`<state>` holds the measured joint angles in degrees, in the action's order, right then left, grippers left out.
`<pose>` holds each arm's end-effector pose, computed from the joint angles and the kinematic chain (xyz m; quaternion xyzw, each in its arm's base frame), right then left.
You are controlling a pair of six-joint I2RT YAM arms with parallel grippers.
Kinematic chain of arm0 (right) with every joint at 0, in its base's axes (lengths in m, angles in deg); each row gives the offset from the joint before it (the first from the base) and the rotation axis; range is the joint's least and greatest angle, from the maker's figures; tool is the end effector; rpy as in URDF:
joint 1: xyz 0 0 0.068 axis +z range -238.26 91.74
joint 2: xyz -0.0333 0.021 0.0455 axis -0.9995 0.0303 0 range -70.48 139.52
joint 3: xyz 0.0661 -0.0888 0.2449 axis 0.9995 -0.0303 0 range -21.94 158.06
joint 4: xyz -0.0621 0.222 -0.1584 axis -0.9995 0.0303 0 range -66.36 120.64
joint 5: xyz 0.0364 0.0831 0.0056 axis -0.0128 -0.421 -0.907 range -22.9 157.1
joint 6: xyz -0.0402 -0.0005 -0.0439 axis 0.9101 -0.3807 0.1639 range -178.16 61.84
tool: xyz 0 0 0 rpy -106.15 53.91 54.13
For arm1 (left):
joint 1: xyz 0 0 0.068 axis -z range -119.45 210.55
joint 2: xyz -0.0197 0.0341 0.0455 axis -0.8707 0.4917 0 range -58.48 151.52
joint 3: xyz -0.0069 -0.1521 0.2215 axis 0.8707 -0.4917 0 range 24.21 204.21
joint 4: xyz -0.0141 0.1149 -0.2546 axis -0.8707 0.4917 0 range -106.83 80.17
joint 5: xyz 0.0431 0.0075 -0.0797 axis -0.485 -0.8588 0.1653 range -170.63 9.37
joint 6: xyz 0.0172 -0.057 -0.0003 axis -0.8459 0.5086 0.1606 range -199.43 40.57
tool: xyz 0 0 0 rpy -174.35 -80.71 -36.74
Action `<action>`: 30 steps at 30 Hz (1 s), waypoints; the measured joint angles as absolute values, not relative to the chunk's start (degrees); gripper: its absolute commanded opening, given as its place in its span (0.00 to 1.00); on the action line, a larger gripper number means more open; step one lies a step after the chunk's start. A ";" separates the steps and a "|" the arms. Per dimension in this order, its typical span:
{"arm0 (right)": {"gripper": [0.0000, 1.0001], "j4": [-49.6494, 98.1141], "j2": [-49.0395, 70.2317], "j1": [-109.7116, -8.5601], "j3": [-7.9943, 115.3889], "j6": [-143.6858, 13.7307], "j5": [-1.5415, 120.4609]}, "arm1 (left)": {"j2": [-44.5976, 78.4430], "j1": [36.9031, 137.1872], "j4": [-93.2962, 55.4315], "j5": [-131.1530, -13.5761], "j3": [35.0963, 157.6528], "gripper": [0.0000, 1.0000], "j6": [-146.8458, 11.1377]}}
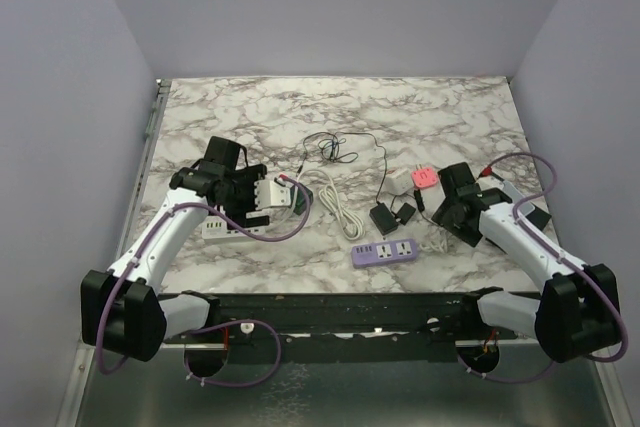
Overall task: Insert the plug
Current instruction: Move the socket to the center of the board, then pick up the socket from the center of the board.
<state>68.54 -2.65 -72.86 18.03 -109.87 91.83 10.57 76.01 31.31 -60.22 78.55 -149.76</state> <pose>0.2144 0.0403 0.1751 0.3314 0.9077 -0.0956 0.2390 0.2373 -0.0814 0.2448 0.6816 0.6726 -0.0464 0.2844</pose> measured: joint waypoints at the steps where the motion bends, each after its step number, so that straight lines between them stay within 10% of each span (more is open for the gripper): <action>1: 0.77 68.28 -2.65 -72.91 18.33 -109.14 91.72 | 10.77 76.27 31.36 -60.16 78.49 0.88 -149.69; 11: 0.91 65.26 -9.89 -72.91 24.08 -101.58 86.28 | 11.67 77.50 31.75 -58.52 79.08 0.95 -145.89; 30: 1.00 44.02 12.39 -72.86 32.43 -80.60 66.48 | 11.93 77.56 31.64 -56.00 81.24 0.96 -137.17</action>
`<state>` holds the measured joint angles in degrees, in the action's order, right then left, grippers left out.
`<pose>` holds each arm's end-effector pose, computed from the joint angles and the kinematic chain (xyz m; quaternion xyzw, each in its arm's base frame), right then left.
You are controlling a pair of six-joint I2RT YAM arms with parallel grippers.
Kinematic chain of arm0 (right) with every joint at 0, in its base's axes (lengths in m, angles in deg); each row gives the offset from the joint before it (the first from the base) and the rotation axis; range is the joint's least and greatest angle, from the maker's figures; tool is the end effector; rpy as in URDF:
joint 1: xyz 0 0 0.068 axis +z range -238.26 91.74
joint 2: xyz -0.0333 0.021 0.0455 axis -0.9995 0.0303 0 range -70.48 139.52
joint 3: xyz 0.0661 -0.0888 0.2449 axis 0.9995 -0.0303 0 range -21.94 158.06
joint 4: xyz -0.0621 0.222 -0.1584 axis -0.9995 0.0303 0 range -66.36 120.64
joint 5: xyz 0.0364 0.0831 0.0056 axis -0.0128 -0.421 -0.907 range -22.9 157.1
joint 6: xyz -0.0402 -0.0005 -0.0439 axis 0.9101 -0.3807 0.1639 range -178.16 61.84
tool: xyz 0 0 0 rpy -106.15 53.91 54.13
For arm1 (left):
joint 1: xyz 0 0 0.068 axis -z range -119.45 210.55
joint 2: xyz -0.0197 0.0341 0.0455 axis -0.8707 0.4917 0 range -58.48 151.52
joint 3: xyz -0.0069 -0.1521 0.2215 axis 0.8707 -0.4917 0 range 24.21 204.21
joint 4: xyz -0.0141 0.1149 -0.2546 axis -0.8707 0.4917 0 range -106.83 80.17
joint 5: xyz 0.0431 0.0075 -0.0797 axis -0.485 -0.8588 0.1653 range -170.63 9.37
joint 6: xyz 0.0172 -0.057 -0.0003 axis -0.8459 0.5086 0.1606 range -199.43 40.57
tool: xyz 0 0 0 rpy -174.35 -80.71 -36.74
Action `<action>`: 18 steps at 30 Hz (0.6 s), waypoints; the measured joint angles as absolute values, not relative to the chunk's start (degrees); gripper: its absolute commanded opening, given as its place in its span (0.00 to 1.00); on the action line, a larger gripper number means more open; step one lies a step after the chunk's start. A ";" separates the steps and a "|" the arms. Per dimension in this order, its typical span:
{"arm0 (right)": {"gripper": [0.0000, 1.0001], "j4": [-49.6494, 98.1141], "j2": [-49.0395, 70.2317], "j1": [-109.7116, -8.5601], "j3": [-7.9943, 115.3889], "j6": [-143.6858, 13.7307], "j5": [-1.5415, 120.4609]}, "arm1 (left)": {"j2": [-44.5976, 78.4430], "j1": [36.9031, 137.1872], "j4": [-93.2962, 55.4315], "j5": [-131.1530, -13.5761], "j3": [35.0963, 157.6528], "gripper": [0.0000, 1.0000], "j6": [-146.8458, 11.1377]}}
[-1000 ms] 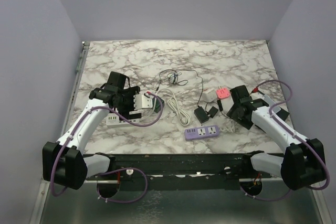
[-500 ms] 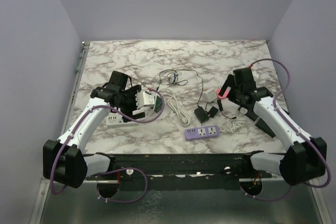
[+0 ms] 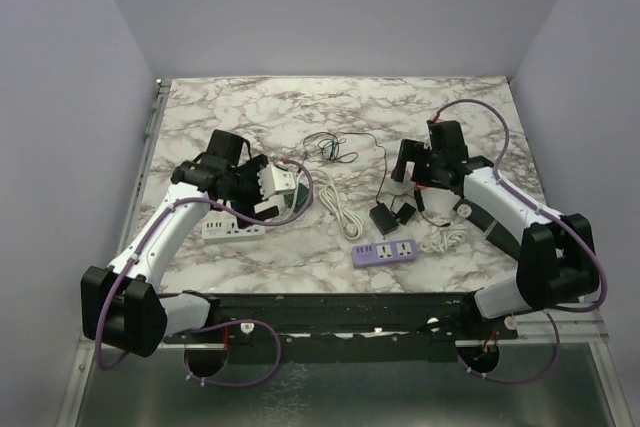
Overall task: Insert the plug
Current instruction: Pick up the socket from the center of the board.
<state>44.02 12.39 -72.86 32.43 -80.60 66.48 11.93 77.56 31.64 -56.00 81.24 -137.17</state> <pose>0.3142 0.0872 0.2093 0.0556 0.9347 0.1186 0.3305 0.2410 -0.0927 0.2552 0.6165 0.7216 -0.1113 0.2948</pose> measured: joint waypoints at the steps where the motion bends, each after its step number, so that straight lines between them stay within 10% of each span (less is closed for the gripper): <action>1: 1.00 43.36 12.84 -72.82 32.43 -80.31 65.84 | 12.13 77.56 31.64 -56.00 81.77 0.96 -136.99; 11: 0.90 40.52 21.83 -71.12 35.10 -76.84 63.92 | 12.37 77.56 31.22 -56.05 82.92 0.96 -136.64; 18: 0.57 39.08 23.71 -69.43 36.56 -75.07 65.01 | 12.41 77.56 31.25 -56.09 83.21 0.96 -136.67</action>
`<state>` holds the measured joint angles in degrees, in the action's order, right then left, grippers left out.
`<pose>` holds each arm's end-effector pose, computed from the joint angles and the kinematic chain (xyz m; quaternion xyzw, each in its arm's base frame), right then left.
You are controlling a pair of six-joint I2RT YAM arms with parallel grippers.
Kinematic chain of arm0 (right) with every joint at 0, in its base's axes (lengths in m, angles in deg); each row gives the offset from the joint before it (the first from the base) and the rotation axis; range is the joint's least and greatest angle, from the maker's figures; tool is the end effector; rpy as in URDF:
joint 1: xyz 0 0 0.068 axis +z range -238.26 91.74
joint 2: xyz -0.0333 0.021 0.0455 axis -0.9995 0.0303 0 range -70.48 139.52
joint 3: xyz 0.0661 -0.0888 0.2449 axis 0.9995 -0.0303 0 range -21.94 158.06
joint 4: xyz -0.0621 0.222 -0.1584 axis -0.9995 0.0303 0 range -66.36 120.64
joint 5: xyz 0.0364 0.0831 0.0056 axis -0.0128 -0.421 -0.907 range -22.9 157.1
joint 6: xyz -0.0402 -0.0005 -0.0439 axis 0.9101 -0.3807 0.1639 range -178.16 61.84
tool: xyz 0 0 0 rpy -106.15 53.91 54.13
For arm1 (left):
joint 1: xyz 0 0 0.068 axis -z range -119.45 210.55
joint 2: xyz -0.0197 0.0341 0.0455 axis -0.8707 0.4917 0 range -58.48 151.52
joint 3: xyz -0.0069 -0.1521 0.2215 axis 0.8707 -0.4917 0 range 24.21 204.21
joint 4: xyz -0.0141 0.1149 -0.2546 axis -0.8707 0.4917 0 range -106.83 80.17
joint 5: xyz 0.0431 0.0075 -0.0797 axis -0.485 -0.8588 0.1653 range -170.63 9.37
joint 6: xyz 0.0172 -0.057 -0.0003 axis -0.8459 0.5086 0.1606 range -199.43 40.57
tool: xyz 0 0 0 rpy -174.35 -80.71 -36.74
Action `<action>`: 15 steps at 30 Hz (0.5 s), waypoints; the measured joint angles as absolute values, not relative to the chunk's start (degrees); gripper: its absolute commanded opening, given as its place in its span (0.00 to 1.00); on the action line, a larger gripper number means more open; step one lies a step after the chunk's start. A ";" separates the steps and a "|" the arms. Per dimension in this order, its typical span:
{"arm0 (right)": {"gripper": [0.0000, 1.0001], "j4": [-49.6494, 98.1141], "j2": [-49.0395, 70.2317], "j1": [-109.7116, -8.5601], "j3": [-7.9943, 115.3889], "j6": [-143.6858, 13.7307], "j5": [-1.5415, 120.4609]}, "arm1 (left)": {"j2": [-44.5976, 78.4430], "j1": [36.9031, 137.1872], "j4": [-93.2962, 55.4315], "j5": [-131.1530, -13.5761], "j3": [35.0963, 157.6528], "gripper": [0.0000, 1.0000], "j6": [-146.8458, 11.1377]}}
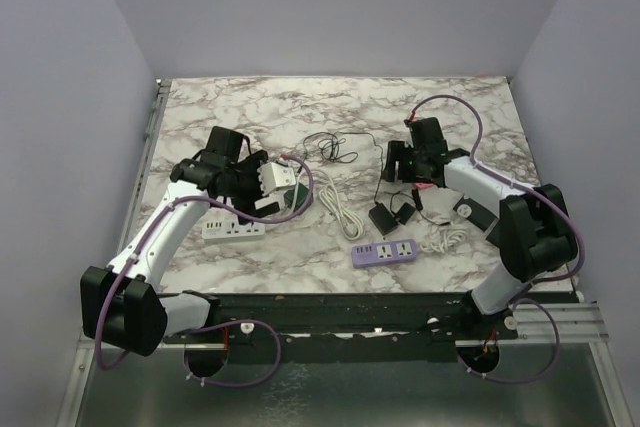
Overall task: Insert the plug
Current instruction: Pick up the socket from the center of the board.
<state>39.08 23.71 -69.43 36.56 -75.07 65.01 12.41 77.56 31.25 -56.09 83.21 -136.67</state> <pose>0.3425 0.1186 0.1756 -0.0219 0.9427 0.1184 0.3113 0.2461 -0.0942 0.2648 0.6135 0.7193 -0.1057 0.3084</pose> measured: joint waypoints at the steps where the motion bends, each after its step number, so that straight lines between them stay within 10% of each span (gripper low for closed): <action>1: 0.51 39.01 23.75 -69.19 36.87 -74.74 65.21 | 12.48 77.56 31.25 -56.09 83.40 0.96 -136.67; 15: 0.32 42.79 19.38 -68.80 37.44 -75.05 70.76 | 13.07 77.56 31.16 -56.20 84.78 0.96 -136.60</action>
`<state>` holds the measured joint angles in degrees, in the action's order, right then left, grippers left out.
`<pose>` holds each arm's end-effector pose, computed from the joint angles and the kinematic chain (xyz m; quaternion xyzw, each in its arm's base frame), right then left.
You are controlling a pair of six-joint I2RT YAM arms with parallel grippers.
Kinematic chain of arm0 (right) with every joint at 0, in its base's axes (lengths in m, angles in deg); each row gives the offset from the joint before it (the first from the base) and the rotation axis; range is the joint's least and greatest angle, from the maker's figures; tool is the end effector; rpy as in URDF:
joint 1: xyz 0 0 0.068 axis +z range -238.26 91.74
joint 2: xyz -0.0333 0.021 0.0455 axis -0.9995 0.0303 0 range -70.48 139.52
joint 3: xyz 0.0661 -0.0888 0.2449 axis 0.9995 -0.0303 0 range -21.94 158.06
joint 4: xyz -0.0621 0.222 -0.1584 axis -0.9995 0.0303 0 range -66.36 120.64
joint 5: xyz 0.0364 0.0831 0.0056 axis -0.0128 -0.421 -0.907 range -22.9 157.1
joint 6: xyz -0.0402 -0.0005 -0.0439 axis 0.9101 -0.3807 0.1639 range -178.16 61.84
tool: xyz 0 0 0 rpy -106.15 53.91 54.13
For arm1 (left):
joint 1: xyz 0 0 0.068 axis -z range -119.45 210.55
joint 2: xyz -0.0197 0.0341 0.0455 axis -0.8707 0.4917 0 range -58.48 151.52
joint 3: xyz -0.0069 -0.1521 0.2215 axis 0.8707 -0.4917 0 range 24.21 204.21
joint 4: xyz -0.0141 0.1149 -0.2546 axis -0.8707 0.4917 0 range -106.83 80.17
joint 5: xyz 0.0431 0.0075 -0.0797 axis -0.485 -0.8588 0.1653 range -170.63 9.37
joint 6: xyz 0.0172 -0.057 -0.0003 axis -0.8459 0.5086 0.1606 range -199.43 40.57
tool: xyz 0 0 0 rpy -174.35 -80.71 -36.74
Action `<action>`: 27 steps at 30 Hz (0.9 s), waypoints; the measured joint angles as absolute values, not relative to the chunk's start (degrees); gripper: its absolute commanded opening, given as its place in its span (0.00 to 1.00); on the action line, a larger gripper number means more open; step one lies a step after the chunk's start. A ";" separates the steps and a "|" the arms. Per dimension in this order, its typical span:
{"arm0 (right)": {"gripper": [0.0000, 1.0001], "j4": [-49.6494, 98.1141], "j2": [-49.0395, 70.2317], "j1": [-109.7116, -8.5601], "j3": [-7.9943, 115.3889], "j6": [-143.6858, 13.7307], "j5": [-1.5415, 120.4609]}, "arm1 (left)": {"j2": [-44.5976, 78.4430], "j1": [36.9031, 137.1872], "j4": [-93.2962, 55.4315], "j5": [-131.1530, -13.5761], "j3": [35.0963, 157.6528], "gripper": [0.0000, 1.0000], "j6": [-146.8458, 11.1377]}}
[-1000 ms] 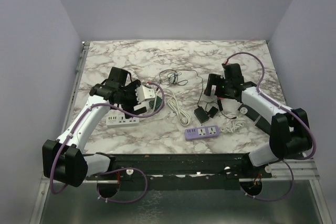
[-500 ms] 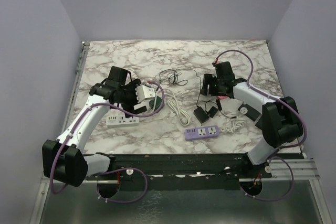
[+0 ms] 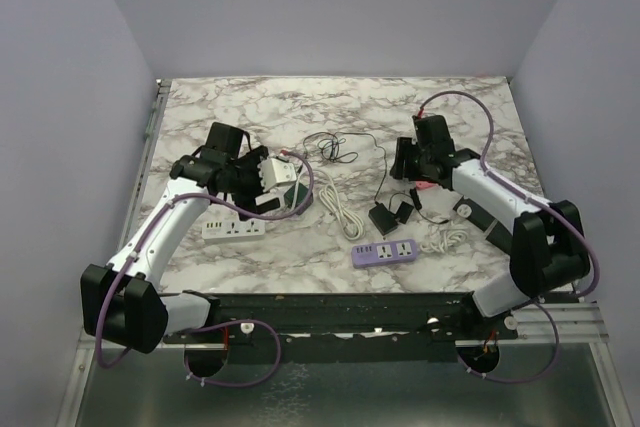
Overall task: Insert the plug
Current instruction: Pick up the socket from the center of the board.
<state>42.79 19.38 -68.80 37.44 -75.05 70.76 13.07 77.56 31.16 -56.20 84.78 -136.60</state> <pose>0.3344 0.1154 0.2014 -0.0100 0.9381 0.0791 0.3369 0.2504 -0.0954 0.2710 0.6131 0.7171 -0.1017 0.3156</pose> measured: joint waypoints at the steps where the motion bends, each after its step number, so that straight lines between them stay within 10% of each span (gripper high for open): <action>1: 0.32 43.28 18.00 -68.80 37.15 -75.24 71.46 | 13.22 77.56 31.18 -56.18 85.20 0.96 -136.40; 13: 0.28 46.44 2.09 -68.80 34.20 -76.14 73.89 | 15.54 77.56 29.37 -50.87 90.79 0.99 -124.51; 27: 0.19 33.07 -12.68 -64.78 27.38 -74.17 43.05 | 12.98 80.38 26.68 -40.53 93.22 0.99 -117.41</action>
